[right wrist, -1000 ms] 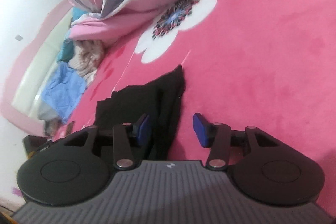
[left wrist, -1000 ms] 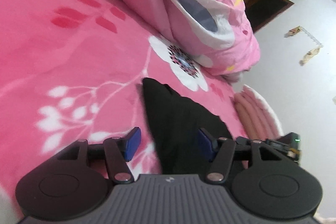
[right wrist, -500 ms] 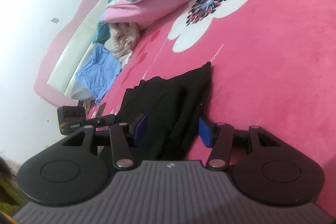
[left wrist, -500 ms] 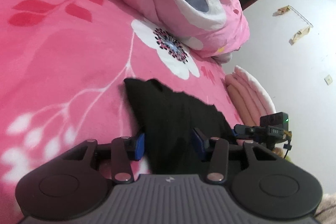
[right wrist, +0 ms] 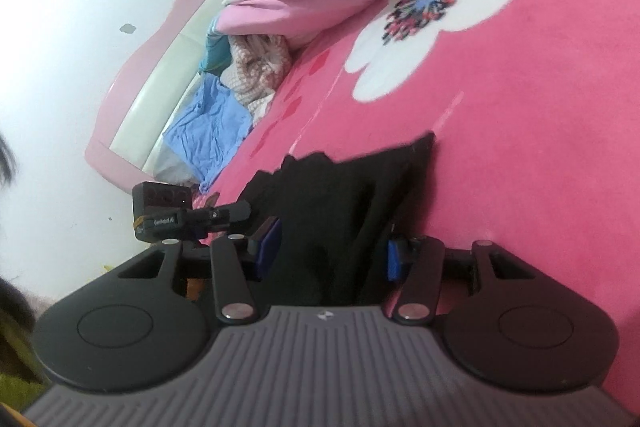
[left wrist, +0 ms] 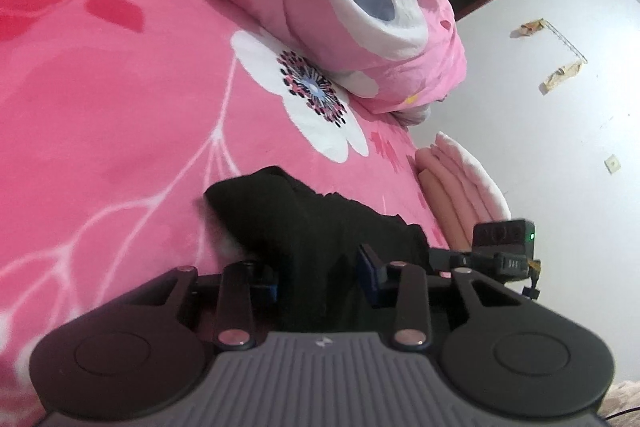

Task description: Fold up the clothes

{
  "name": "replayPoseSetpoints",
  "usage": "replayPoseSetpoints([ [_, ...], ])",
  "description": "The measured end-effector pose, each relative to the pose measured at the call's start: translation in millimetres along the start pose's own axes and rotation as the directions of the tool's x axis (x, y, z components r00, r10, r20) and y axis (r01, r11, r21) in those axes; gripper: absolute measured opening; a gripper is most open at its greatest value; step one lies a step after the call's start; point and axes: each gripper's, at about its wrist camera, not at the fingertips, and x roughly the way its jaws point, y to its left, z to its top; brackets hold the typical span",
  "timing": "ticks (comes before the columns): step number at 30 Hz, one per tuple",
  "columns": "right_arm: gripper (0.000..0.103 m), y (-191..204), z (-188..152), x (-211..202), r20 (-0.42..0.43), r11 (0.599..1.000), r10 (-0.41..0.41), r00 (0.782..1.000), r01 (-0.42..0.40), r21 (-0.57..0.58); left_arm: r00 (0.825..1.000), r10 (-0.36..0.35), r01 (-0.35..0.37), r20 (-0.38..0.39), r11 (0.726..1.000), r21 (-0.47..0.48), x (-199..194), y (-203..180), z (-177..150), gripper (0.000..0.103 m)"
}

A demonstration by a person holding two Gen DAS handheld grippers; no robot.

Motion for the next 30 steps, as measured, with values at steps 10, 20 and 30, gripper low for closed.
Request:
replayPoseSetpoints([
  [10, 0.045, -4.9, -4.8, 4.0, 0.050, 0.998, 0.052, 0.997, -0.051, -0.032, 1.000, 0.006, -0.007, 0.023, 0.999, 0.046, 2.1, -3.5, -5.4, 0.037],
  [20, 0.033, 2.4, 4.6, 25.4, 0.004, 0.997, 0.011, 1.000, -0.011, -0.073, 0.999, 0.015, -0.017, 0.035, 0.999, 0.051, 2.2, -3.4, -5.8, 0.028],
  [30, 0.008, 46.9, 0.9, 35.2, 0.026, 0.955, -0.188, 0.982, 0.189, -0.229, 0.991, 0.065, -0.082, 0.121, 0.986, 0.148, -6.2, -26.1, -14.4, 0.010],
])
